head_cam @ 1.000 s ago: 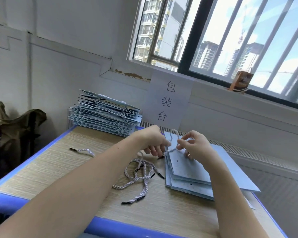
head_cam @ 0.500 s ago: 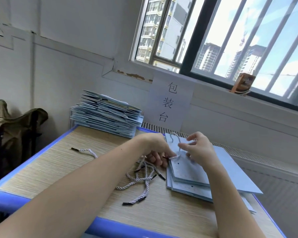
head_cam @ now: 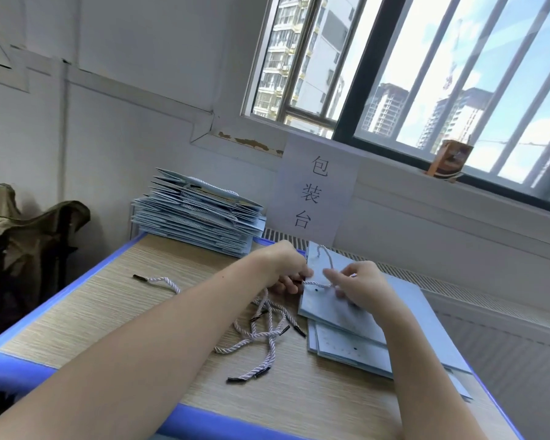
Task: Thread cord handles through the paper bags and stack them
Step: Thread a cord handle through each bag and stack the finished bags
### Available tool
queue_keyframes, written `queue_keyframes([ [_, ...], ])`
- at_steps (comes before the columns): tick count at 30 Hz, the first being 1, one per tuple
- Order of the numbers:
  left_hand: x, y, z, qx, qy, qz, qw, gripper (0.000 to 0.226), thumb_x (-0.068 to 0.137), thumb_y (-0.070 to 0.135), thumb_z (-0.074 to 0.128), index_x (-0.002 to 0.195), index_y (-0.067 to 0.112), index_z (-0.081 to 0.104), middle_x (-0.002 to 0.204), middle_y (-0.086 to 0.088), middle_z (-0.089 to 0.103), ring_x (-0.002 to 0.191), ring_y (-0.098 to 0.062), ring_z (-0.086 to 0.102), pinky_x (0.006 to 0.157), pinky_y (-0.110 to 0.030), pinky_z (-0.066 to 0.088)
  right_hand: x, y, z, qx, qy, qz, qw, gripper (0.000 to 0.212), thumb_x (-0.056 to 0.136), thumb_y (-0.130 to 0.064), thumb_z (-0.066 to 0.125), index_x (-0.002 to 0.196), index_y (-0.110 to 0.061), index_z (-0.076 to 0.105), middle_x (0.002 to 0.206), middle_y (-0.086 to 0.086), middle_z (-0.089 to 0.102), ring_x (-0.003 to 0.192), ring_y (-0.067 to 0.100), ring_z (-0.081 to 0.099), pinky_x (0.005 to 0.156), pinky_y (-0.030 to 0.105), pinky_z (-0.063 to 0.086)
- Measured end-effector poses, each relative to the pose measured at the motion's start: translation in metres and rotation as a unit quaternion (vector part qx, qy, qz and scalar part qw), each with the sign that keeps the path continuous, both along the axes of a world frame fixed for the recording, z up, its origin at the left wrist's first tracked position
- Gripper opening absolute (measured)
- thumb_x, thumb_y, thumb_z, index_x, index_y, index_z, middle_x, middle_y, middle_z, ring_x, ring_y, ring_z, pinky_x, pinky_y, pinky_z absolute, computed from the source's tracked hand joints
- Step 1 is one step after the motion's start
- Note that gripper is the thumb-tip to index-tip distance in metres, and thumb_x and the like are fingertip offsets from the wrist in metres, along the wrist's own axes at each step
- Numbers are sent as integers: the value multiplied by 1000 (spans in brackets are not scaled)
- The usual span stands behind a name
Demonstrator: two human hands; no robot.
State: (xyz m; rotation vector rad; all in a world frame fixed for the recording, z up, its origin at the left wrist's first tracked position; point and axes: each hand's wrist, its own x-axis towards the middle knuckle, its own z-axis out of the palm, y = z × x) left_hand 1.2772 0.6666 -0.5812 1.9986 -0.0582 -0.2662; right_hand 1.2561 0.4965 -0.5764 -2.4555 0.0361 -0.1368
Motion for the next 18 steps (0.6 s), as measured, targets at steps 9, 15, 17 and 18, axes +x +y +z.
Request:
queue_keyframes([
  [9, 3, -3, -4, 4, -9, 3, 1000, 23, 96, 16, 62, 107, -3, 66, 62, -5, 66, 43, -13, 54, 45, -22, 39, 4, -1, -5, -55, -34, -17, 998, 26, 99, -31, 57, 86, -9, 55, 82, 5, 69, 65, 21, 60, 63, 30, 47],
  [15, 9, -3, -7, -13, -31, 46, 998, 20, 98, 16, 59, 110, -1, 59, 78, -10, 65, 51, -16, 59, 47, -26, 42, -8, -5, 10, -33, 70, 73, 994, 28, 75, -24, 88, 92, -9, 71, 75, 1, 69, 66, 12, 61, 65, 25, 50],
  [17, 12, -3, -10, -15, -25, 52, 998, 23, 99, 17, 57, 112, -1, 59, 76, -11, 65, 60, -21, 58, 47, -27, 42, -8, -3, 9, -52, 74, 82, 993, 18, 80, -19, 84, 88, -8, 73, 65, -2, 64, 57, 9, 56, 56, 20, 46],
  [18, 12, -3, -10, -18, -20, 50, 998, 24, 99, 17, 57, 114, -1, 58, 76, -11, 65, 62, -22, 58, 47, -27, 41, -7, -2, 7, -50, 63, 82, 993, 15, 83, -19, 81, 88, -8, 72, 64, -3, 62, 55, 8, 55, 54, 20, 45],
])
